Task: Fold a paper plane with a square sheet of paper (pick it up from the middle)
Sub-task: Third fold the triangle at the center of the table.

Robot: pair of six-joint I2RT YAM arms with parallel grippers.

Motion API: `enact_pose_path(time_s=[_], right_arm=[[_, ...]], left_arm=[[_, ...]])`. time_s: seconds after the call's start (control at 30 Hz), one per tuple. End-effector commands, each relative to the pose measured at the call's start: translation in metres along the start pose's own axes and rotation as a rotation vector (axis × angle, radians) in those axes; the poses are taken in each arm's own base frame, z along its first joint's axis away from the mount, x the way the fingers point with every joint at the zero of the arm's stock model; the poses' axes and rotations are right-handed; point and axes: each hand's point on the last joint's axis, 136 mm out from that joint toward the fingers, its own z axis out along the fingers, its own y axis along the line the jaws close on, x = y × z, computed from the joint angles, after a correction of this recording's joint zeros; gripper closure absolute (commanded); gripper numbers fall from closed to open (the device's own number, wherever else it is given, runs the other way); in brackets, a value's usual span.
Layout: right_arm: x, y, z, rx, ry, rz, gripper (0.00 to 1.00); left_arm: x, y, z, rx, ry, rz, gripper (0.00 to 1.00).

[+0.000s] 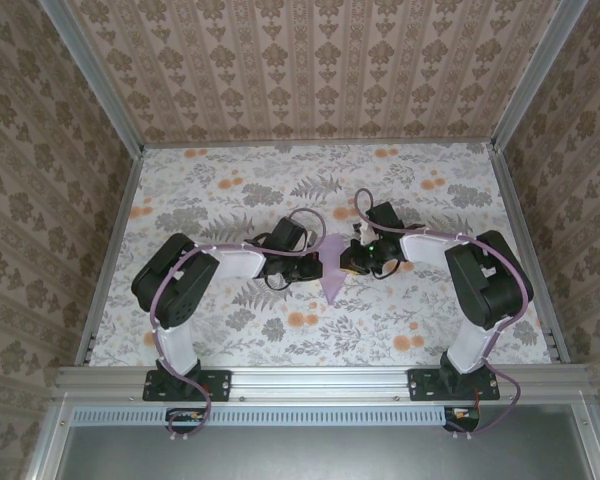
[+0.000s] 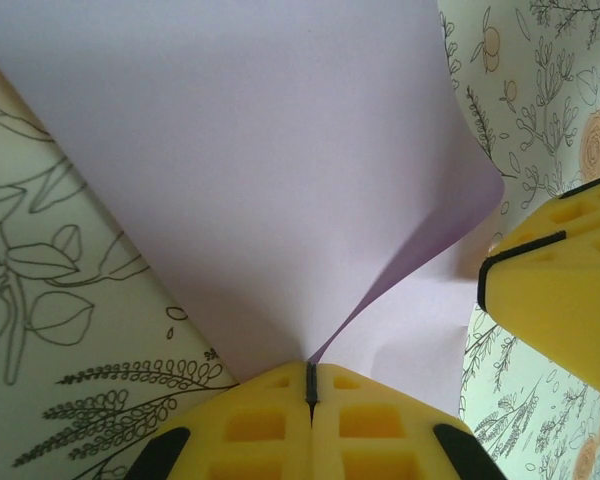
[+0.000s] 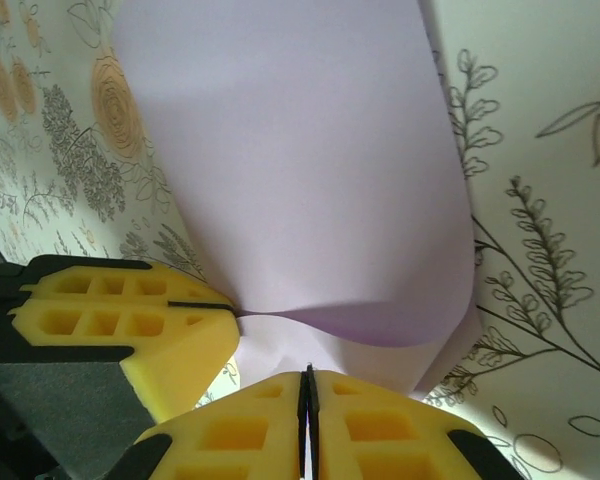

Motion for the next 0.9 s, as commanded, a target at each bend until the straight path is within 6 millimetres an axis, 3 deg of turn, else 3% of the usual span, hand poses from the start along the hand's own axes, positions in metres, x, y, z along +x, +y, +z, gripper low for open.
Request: enact_pose_path(time_s=[0.0, 0.27, 0.6, 0.87], right_arm=[[-0.001, 0.007, 0.003, -0.013, 0.025, -0.027, 0.87], [-0.003, -0.001, 0.018, -0.010, 0.061, -0.008, 0.87], [0.008, -0.025, 0.028, 0.046, 0.077, 0.031, 0.88], [0.018, -0.044, 0.028, 0.109, 0.050, 0.125, 0.88]], left_arm=[[0.007, 0.016, -0.005, -0.059, 0.005, 0.002, 1.00], [0.009, 0.020, -0.003, -0.071, 0.010, -0.009, 1.00], [0.005, 0.014, -0.010, -0.069, -0.001, 0.004, 0.99], [-0.009, -0.008, -0.034, -0.046, -0.089, -0.016, 0.73]])
